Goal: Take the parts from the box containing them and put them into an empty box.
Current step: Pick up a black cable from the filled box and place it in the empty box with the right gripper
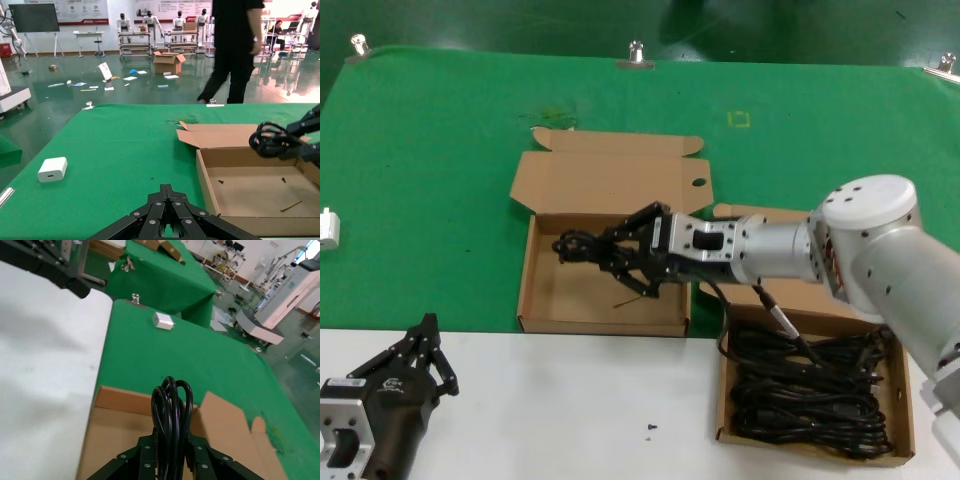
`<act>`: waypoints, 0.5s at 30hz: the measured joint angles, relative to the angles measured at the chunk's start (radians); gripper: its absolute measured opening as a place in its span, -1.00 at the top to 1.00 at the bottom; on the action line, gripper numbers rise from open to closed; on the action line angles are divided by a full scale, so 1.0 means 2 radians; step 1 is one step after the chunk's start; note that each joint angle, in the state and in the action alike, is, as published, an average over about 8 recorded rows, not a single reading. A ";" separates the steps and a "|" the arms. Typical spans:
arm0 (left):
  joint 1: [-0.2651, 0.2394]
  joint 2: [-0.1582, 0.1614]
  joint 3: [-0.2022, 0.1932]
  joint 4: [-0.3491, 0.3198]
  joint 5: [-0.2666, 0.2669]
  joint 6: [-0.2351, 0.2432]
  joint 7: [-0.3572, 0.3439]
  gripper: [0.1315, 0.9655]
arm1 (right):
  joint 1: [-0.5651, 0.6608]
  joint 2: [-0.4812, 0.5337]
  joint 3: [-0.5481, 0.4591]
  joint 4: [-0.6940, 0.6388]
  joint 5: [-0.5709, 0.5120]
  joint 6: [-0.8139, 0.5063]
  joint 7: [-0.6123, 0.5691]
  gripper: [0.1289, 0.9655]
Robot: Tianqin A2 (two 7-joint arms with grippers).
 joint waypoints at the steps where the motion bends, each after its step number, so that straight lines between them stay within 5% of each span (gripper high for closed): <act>1: 0.000 0.000 0.000 0.000 0.000 0.000 0.000 0.98 | -0.003 0.000 -0.016 0.002 0.015 0.003 0.000 0.76; 15: 0.000 0.000 0.000 0.000 0.000 0.000 0.000 0.98 | -0.023 -0.001 -0.185 0.018 0.181 0.040 -0.008 0.76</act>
